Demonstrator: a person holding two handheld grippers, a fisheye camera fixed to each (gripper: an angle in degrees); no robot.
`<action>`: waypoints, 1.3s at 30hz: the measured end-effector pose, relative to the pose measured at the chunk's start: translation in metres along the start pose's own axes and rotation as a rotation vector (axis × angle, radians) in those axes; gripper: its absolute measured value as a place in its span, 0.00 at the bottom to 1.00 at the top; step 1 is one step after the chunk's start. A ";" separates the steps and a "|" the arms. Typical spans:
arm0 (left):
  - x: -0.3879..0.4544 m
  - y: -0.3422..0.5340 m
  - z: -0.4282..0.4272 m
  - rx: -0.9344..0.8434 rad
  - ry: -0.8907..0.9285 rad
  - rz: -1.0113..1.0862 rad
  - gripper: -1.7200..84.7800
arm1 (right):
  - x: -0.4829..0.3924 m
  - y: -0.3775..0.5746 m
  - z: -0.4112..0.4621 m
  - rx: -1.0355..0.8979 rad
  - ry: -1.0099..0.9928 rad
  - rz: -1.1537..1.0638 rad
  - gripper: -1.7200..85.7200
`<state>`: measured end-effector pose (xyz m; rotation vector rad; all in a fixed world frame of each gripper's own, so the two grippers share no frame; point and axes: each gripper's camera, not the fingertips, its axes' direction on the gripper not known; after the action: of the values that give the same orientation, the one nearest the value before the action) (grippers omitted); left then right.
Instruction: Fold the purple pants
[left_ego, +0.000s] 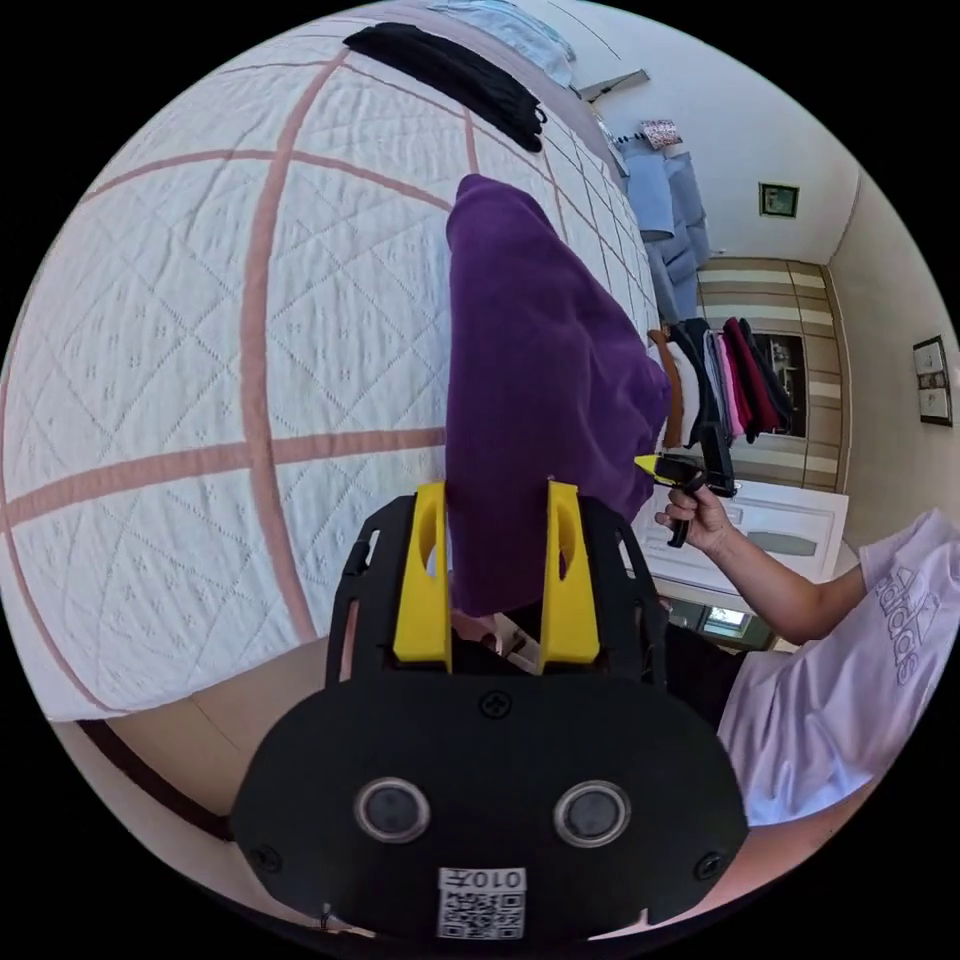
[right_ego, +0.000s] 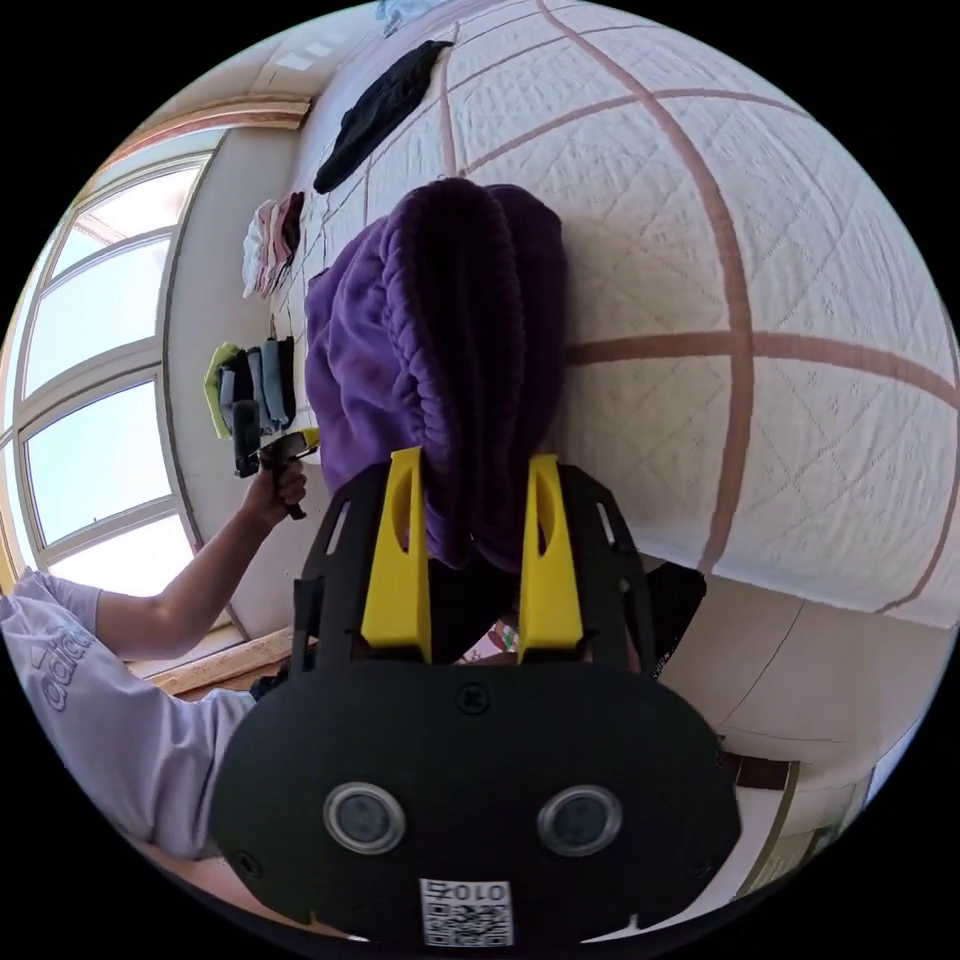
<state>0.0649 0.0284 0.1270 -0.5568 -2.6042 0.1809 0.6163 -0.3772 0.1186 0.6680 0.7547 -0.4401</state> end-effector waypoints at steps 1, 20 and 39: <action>-0.010 0.001 0.001 -0.006 0.015 0.004 0.18 | 0.007 0.000 0.004 0.015 -0.040 0.007 0.19; -0.080 0.045 -0.034 0.056 0.026 -0.002 0.14 | -0.122 0.014 -0.046 -0.096 -0.074 -0.119 0.14; -0.050 0.254 -0.303 0.397 -0.184 -0.020 0.14 | -0.455 0.018 -0.055 -0.196 -0.138 -0.571 0.14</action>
<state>0.3380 0.2479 0.3177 -0.3856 -2.6419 0.7539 0.3021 -0.2678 0.4341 0.2246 0.8401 -0.9109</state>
